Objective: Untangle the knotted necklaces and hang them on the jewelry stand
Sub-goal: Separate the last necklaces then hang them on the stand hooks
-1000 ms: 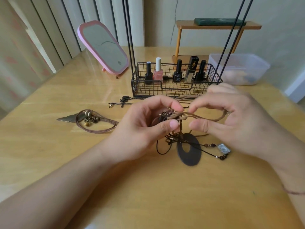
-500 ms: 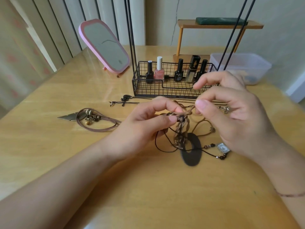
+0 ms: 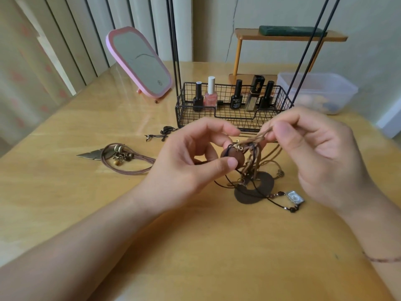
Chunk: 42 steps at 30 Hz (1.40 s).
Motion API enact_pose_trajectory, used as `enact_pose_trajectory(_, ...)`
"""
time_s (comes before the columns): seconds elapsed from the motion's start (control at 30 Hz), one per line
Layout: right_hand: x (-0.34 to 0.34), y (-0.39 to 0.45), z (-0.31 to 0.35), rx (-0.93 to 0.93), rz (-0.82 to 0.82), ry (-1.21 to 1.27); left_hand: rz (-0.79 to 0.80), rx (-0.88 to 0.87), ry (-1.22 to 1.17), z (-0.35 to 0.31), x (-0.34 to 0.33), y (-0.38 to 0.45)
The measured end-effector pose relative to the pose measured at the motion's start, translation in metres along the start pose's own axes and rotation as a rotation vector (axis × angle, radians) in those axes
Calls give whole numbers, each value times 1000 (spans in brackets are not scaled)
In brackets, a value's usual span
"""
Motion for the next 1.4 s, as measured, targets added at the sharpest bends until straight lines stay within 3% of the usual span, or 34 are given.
enact_pose_trajectory(0.4,-2,-7,-14,-193,58,-35,-16,32,-160,-4,-4,-1)
enact_pose_trajectory(0.57,-14,-6,0,-36,191,-112,-57,15,13,0,-1,-2)
enact_pose_trajectory(0.77,-12,-4,3,-1,170,-204,-41,36,-93,-1,-4,-2)
enact_pose_trajectory(0.9,-12,-6,3,-8,175,-219,-88,58,-29,3,1,2)
enact_pose_trajectory(1.17,-19,-13,-12,-264,172,59,88,30,63,3,-6,0)
enact_pose_trajectory(1.4,-33,-14,-13,-407,149,388,-37,33,124,4,-6,1)
Point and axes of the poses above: each hand's wrist, its own y-axis towards the middle knuckle, its own x-axis out of the back of the hand, z = x × y, the point moved 6 cm from there along y, towards the middle knuckle, and after that the axes turned 11 degrees about x, right-handed, at the moved point
